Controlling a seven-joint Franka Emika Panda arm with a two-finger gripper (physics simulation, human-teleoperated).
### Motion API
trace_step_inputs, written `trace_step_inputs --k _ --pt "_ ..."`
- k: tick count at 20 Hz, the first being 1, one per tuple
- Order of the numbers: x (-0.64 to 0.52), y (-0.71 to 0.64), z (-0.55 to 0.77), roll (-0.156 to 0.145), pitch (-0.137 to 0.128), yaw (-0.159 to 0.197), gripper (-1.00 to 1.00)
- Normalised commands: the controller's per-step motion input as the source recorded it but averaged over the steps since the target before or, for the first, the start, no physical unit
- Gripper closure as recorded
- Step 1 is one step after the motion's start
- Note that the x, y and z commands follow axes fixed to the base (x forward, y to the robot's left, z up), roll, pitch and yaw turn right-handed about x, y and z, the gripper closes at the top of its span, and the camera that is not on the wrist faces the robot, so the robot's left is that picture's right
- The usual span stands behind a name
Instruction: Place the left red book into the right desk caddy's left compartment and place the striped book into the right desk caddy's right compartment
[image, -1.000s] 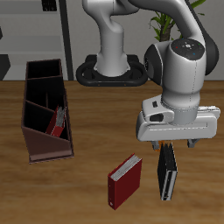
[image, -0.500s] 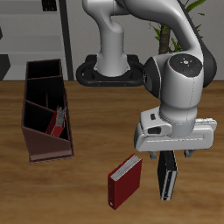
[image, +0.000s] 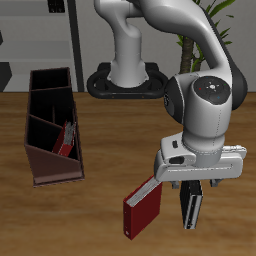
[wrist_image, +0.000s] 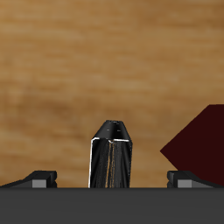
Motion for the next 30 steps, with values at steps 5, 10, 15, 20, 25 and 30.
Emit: trace_step_inputs --k 5,10,15,20,25,30 --pt "0.02 -0.01 -0.3 0.015 0.051 0.005 -1.0" --pt "-0.05 0.02 -0.11 0.012 0.018 0.015 1.0" --pt "-0.1 0.07 0.05 0.005 -0.009 0.021 1.0" --pt "-0.19 0.07 0.38 0.013 -0.04 -0.011 1.0" --pt "-0.37 0.06 0.74 0.024 -0.071 -0.02 1.0" --pt "-0.32 -0.08 0.66 0.007 -0.059 0.0 1.0"
